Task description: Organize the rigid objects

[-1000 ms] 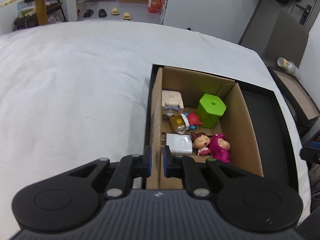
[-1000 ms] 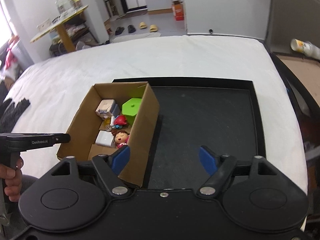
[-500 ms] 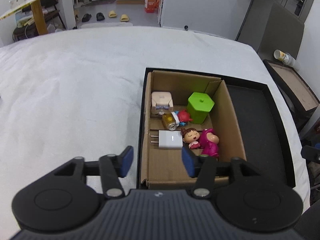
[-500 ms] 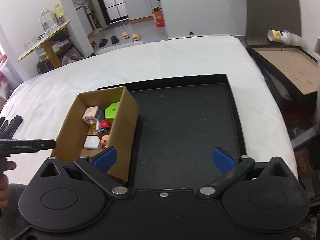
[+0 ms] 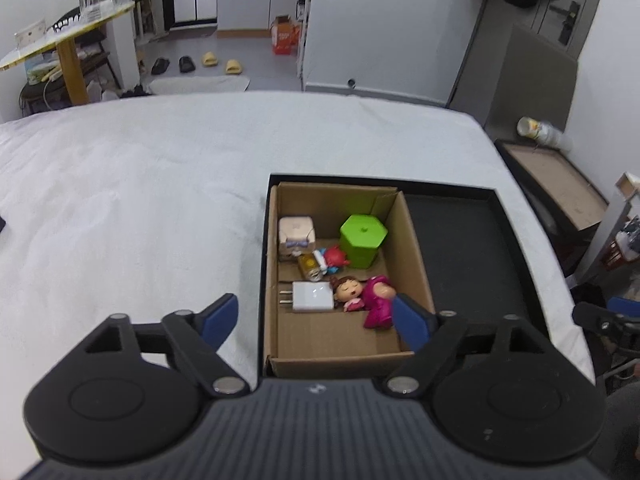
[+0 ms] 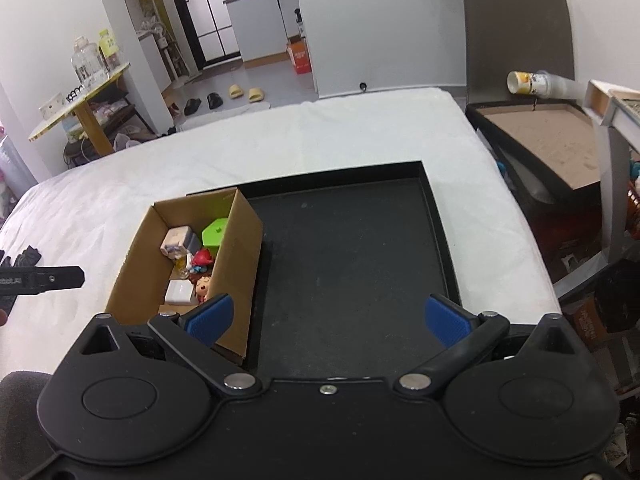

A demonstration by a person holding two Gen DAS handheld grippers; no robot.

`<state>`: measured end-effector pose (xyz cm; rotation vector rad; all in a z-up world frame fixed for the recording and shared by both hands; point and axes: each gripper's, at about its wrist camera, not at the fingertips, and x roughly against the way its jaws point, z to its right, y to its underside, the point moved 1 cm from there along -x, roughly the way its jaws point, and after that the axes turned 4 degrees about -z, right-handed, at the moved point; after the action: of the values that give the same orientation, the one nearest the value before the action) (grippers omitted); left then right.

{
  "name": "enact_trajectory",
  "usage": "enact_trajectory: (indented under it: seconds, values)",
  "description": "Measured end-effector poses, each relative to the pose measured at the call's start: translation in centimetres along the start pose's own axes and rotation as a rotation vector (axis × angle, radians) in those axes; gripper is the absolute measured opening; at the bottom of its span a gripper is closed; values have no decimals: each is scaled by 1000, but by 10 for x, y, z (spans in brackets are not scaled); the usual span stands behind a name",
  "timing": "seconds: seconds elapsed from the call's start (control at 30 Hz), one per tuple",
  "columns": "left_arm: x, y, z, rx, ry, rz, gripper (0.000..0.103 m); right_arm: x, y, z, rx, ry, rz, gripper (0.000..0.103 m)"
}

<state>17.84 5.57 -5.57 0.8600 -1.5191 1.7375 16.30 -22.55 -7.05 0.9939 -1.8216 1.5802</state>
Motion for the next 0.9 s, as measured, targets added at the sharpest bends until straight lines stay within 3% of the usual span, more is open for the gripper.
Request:
enact_trajectory:
  seconds: [0.3, 0.67, 0.9]
  values:
    - [37, 6, 15, -96, -21, 98, 87, 22, 8, -4, 10, 23, 75, 103]
    - [57, 17, 17, -84, 46, 147, 87, 37, 17, -8, 16, 83, 123, 103]
    - [76, 24, 16, -70, 62, 186, 87, 54, 20, -9, 1, 47, 161, 103]
